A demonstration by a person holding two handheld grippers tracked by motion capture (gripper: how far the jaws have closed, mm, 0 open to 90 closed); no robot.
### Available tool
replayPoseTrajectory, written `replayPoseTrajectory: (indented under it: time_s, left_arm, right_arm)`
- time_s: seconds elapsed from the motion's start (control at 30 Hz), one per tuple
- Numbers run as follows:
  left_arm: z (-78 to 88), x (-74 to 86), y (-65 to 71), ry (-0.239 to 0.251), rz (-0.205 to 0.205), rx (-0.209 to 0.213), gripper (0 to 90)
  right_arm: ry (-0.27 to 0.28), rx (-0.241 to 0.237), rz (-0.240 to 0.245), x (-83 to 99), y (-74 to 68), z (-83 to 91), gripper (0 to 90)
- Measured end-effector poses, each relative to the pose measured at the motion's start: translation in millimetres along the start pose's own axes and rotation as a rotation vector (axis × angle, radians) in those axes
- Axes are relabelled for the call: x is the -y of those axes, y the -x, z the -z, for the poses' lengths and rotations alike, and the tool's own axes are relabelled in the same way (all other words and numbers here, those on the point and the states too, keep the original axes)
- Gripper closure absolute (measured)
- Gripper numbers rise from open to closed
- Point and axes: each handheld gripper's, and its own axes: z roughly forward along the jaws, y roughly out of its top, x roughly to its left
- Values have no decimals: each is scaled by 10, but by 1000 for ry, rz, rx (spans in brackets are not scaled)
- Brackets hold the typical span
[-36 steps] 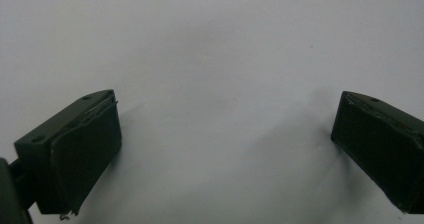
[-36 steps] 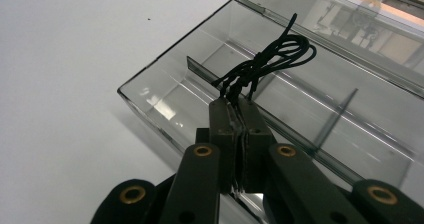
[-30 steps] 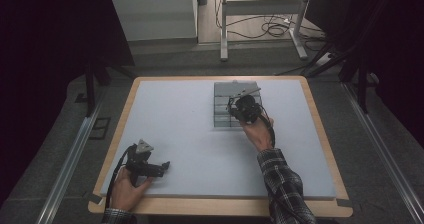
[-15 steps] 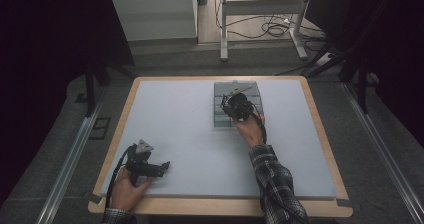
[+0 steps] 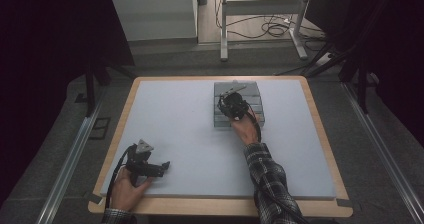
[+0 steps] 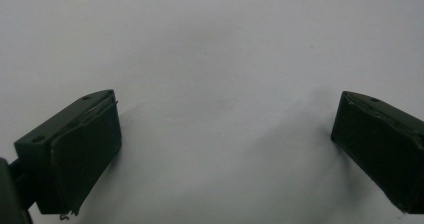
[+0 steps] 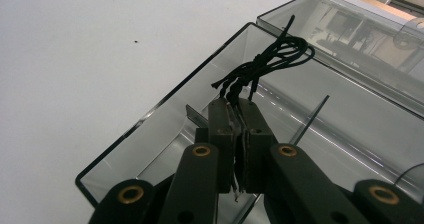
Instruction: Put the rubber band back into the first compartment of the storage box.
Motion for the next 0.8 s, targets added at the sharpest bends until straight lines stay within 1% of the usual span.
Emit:
replayPoseTrajectory:
  time_s: [0.13, 0.33, 0.47, 0.8]
  left_arm:
    - [0, 0, 0, 0, 0, 0, 0]
    - [0, 0, 0, 0, 0, 0, 0]
    - [0, 0, 0, 0, 0, 0, 0]
    - [0, 0, 0, -1, -1, -1, 0]
  right_arm:
    - [3, 15, 1, 3, 7, -28, 752]
    - [8, 20, 8, -1, 4, -21, 728]
    - [12, 20, 1, -11, 3, 8, 705]
    - [13, 7, 14, -26, -27, 73, 656]
